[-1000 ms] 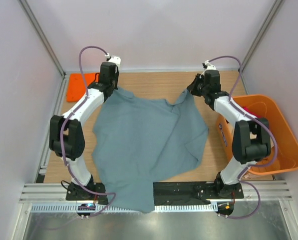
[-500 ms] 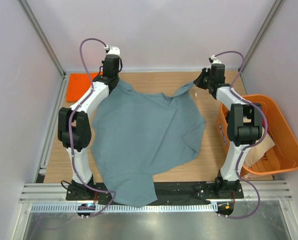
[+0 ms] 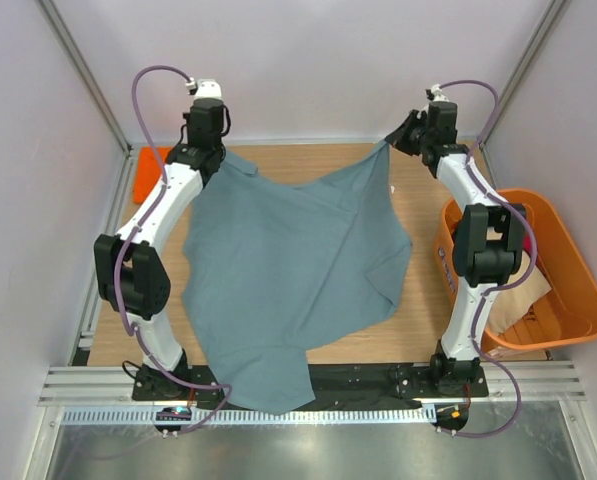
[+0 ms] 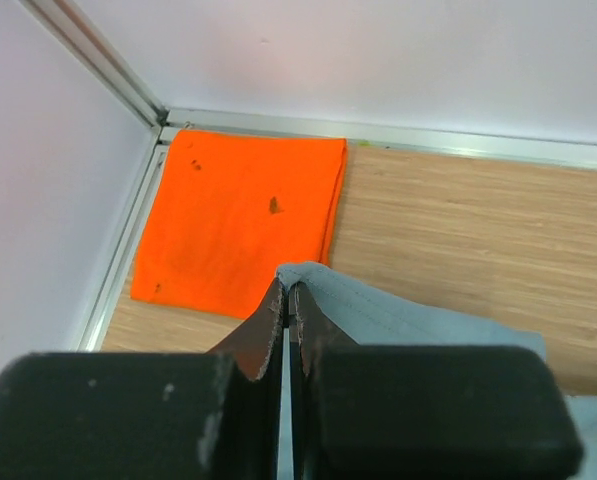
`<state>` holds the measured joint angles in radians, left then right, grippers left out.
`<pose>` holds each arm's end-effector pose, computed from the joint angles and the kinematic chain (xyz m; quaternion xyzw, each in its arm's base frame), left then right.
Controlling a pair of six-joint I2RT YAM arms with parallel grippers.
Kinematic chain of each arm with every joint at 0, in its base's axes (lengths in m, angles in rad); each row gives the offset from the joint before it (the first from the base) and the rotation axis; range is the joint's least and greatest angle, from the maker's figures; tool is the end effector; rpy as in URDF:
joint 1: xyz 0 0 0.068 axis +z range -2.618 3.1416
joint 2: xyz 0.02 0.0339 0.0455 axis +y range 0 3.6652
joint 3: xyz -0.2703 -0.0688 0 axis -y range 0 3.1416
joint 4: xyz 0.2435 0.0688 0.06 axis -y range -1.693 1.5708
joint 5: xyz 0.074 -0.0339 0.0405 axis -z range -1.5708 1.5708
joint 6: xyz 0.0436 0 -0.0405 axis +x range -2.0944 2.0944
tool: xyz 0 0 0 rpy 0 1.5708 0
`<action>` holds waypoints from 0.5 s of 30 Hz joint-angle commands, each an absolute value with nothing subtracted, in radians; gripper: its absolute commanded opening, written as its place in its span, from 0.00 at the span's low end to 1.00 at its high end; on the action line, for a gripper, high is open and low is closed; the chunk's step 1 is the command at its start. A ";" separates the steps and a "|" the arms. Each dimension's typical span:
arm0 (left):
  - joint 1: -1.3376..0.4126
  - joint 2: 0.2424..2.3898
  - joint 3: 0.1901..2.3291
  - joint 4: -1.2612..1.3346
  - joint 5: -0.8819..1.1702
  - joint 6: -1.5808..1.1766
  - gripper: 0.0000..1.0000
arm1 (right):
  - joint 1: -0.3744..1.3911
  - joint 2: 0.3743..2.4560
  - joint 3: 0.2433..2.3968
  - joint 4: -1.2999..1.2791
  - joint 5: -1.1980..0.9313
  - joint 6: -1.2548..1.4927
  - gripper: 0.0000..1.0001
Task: Fold and stack the t-shirts
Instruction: Flatten the tshirt out
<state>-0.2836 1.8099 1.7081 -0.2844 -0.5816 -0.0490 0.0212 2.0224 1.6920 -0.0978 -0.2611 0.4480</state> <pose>0.4240 -0.0986 0.3695 -0.0659 0.8081 0.1461 0.5668 0.4930 0.0217 0.2862 0.1078 0.8300 0.2311 0.4960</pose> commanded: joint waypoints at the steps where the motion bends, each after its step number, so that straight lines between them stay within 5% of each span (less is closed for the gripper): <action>1: -0.262 1.786 1.756 -0.342 -0.630 -0.068 0.00 | -0.021 2.017 1.749 -0.138 -0.262 0.476 0.01; 15: -0.242 1.652 2.072 -0.448 -0.522 -0.193 0.00 | -0.058 1.726 1.700 -0.140 -0.322 0.515 0.01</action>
<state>-0.2481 1.7889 1.9354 -0.4904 -0.5766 -0.1352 -0.0628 1.9194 1.6756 -0.1989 -0.2924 0.5037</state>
